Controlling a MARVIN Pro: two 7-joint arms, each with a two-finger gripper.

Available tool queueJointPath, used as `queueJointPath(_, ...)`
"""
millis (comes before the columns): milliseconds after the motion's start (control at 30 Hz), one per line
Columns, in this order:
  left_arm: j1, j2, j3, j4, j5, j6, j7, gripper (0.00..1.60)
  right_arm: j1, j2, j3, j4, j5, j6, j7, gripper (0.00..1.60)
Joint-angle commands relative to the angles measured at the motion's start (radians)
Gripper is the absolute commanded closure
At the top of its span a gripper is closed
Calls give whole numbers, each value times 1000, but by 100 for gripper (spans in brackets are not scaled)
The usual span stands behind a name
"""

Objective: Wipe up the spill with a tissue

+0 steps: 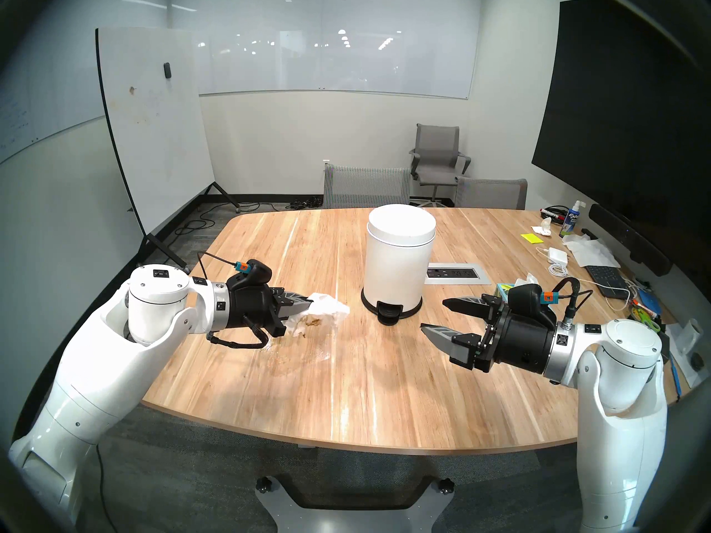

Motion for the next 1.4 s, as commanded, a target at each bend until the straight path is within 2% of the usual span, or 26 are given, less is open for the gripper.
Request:
queueJointPath(0,-20,-13,-30,-41,-30,17,3,160,5,2,-3,-16,4,1,5,0)
queueJointPath(300,-6,-5,-52,-64,-44,31,6,160,5,2,-3,-16,4,2,5,0)
queueJointPath(833,8,14,-126,-88,-78,65,-13,160,22,16,-10,-7,-1,10,7,0)
queueJointPath(1067,11,11,-132,-87,-77,66,-15,160,76,43,-47,30,-11,36,-3,0)
queueJointPath(1367,12,11,-137,-86,-77,65,-18,160,177,63,-151,131,-30,40,-42,0)
